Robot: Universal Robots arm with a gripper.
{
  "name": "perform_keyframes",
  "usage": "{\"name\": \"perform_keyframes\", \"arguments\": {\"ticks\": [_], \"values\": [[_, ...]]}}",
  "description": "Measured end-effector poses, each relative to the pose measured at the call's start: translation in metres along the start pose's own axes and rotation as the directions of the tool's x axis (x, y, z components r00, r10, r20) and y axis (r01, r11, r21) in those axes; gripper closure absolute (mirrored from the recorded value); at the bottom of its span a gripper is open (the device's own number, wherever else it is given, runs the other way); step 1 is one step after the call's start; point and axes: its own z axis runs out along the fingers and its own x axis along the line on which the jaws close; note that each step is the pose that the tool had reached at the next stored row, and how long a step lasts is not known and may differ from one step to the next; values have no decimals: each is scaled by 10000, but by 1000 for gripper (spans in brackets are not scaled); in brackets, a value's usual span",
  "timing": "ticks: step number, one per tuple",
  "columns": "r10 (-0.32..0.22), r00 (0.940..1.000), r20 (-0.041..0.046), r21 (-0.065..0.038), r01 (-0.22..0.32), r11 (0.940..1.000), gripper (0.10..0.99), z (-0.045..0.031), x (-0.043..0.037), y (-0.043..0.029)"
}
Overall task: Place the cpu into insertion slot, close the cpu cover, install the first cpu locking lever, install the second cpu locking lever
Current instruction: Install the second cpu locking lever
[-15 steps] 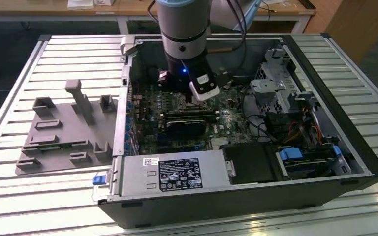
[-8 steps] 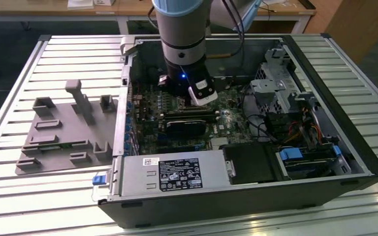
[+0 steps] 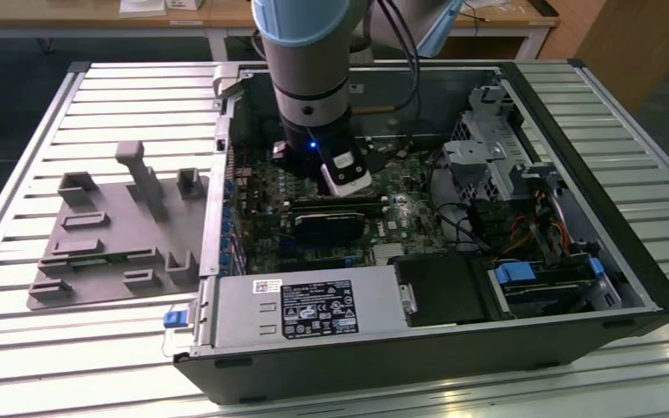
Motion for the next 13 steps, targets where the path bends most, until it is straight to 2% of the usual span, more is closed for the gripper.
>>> {"name": "perform_keyframes", "arguments": {"ticks": [3, 10, 13], "values": [[1, 10000, -2, -11, -1, 10000, 984, 44, 38, -16], [13, 10000, -23, -130, -14, 9999, 984, 129, 114, -47], [27, 10000, -42, -238, -28, 9997, 984, 164, 123, -56]]}}
